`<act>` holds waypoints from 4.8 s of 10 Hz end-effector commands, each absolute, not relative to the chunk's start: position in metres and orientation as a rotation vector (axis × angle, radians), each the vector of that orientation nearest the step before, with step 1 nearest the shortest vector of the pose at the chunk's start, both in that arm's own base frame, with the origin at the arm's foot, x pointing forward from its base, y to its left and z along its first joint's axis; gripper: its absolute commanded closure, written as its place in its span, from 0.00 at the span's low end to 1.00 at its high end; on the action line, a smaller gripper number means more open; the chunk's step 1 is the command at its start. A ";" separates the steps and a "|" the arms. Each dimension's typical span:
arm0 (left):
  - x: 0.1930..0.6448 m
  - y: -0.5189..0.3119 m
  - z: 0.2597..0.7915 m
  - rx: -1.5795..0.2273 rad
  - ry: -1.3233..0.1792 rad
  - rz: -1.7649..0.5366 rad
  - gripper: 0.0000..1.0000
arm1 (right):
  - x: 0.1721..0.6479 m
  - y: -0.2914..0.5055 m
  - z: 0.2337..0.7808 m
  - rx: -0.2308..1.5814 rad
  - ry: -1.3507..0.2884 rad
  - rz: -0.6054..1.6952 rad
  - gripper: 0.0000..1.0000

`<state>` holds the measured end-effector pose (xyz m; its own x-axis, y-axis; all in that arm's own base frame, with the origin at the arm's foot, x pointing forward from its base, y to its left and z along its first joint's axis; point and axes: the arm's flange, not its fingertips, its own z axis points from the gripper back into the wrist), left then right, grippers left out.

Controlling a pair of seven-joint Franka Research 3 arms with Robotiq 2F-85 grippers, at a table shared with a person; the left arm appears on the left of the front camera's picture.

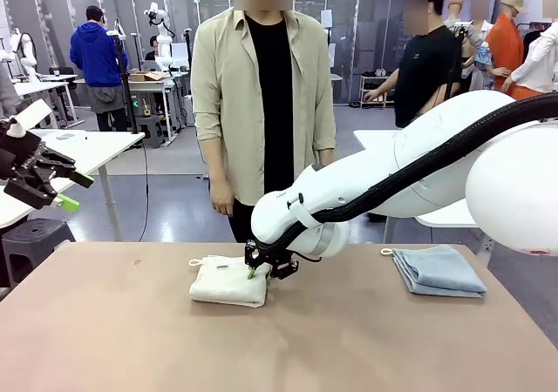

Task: Fold the towels and place them in the basket.
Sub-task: Stack the folded Towel with hook on the right side of the table.

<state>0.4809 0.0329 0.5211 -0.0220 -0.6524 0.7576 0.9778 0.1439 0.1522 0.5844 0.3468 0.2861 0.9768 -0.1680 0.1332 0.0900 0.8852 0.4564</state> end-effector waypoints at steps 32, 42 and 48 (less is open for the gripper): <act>0.479 0.033 0.522 -0.507 -0.827 -1.398 0.02 | 0.563 0.054 0.461 0.452 -0.274 0.141 0.94; 0.479 0.033 0.522 -0.507 -0.827 -1.398 0.02 | 0.609 -0.027 0.473 0.421 -0.259 0.148 0.94; 0.479 0.033 0.522 -0.507 -0.827 -1.398 0.02 | 0.606 -0.029 0.471 0.418 -0.261 0.105 0.94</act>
<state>0.4810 0.0331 0.5210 -0.0214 -0.6528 0.7572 0.9778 0.1443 0.1521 0.6079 -0.0313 0.4688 0.9616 0.0479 0.2702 -0.1524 0.9121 0.3805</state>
